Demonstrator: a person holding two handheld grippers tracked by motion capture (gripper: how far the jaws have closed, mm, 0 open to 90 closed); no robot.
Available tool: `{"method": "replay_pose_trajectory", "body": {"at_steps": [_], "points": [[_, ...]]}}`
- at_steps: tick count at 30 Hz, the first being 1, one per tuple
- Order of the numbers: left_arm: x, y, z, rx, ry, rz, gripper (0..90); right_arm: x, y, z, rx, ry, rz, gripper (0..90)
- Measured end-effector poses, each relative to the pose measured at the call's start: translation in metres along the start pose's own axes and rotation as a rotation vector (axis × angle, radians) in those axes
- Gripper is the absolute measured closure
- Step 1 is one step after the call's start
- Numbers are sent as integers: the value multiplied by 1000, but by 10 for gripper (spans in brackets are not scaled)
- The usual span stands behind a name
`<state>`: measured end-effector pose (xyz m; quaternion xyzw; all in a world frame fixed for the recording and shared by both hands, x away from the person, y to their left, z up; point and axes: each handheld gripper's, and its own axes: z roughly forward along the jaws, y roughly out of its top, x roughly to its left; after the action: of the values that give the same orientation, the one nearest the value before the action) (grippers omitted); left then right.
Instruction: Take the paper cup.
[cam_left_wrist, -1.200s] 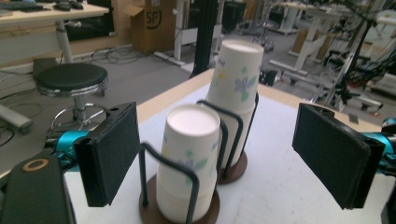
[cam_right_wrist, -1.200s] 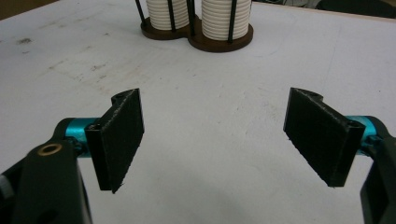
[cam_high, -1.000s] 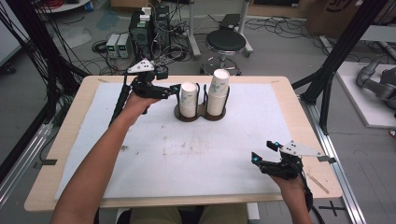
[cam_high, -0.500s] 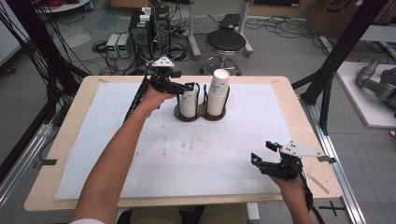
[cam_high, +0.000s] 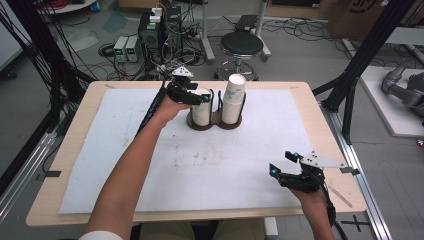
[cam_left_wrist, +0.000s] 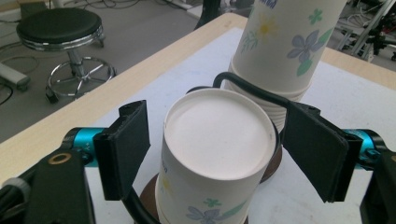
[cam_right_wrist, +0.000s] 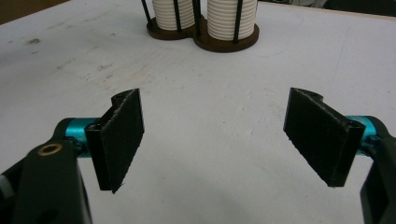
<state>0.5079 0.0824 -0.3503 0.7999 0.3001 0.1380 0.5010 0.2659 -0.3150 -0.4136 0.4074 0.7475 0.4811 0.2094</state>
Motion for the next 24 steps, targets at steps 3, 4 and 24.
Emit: {"method": "replay_pose_trajectory", "body": {"at_steps": [3, 4, 24], "points": [[0, -1, 1, 10, 4, -3, 260, 0, 0, 0, 1, 0, 3, 208], [0, -2, 2, 9, 5, -4, 270, 0, 0, 0, 0, 1, 5, 208], [0, 12, -16, -84, 28, -8, 354, 0, -1, 0, 3, 0, 7, 208]]}}
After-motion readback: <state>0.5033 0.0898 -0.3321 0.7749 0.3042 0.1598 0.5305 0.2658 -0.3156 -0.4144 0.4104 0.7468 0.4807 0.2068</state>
